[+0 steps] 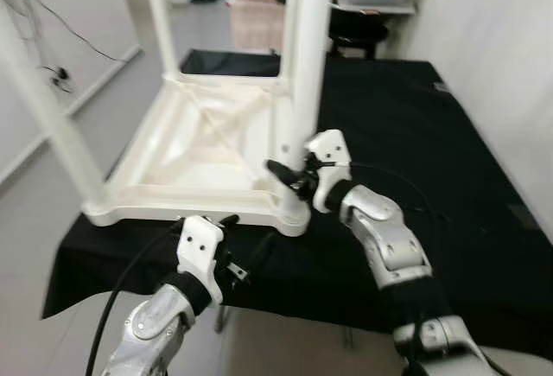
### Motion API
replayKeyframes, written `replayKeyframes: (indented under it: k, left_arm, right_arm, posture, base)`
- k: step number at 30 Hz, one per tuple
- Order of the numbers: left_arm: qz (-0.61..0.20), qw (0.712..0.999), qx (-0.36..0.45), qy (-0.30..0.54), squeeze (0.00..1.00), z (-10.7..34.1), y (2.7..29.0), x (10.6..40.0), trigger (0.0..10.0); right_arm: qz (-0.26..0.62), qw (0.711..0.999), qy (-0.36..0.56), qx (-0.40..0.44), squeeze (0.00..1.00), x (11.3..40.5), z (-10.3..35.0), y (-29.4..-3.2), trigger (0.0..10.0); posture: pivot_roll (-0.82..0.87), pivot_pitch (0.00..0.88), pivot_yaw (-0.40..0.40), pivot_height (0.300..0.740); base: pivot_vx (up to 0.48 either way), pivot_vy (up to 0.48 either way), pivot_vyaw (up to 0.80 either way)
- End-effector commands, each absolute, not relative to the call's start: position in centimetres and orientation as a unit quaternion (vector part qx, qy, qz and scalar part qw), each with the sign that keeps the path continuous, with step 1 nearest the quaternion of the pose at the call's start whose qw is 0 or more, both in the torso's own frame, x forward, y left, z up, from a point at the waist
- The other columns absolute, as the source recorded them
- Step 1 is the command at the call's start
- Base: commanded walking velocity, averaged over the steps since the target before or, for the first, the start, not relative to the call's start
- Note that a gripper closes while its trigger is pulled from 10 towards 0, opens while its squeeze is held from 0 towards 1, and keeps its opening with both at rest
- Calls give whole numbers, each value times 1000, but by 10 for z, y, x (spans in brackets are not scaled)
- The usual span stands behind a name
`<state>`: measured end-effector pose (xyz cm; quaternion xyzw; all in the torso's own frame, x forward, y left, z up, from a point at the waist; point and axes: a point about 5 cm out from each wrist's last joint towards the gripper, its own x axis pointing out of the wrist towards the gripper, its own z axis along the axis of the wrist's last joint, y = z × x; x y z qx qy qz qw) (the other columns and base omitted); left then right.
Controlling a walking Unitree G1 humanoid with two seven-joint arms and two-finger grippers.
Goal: Building children table
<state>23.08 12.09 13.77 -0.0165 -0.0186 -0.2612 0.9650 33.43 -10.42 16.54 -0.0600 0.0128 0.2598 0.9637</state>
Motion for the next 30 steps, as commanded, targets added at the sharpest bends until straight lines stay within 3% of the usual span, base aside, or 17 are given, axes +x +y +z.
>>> replayKeyframes:
  k: [1,6,7,12,13,15,16,19,20,23,30]
  left_arm:
    - [-264,964,-17,-14,0,138,122,232,10000]
    - [-270,963,-15,-12,0,137,121,232,10000]
    - [-267,964,-16,-14,0,138,121,232,10000]
    - [-259,966,-17,-18,0,139,121,232,10000]
    - [-259,966,-17,-18,0,139,120,232,10000]
    - [-251,968,4,-28,0,142,122,232,10000]
    - [-238,971,10,-29,0,143,125,233,10000]
    - [-229,973,14,-30,0,143,127,234,10000]
    - [-218,975,13,-32,0,144,128,235,10000]
    - [-208,978,12,-33,0,143,128,234,10000]
    - [-199,979,35,-20,0,134,130,230,10000]
  right_arm:
    - [247,960,92,-99,0,327,133,-110,0]
    - [282,949,89,-107,0,328,136,-93,0]
    - [272,952,96,-103,0,325,139,-88,10000]
    - [295,949,90,-62,0,323,148,-81,10000]
    - [378,924,47,-32,1000,322,166,-75,10000]
    - [446,895,5,-17,1000,320,182,-75,10000]
    - [476,879,-5,-22,133,320,186,-78,10000]
    - [495,868,-12,-25,133,320,188,-80,10000]
    - [534,844,-16,-47,0,320,189,-87,10000]
    - [574,815,-17,-72,0,318,189,-97,10000]
    - [565,819,-3,-99,0,332,186,-109,10000]
  posture:
    - [-11,87,-47,740]
    - [-2,88,-59,740]
    - [-4,89,-62,740]
    - [-3,89,-68,740]
    - [1,89,-75,740]
    - [8,85,-73,740]
    - [17,79,-72,740]
    - [17,79,-72,740]
    - [19,63,-59,740]
    - [21,59,-61,740]
    - [57,45,-70,740]
  base:
    - [0,0,0]
    - [0,0,0]
    - [0,0,0]
    - [0,0,0]
    - [0,0,0]
    - [0,0,0]
    - [0,0,0]
    - [0,0,0]
    - [0,0,0]
    - [0,0,0]
    - [0,0,0]
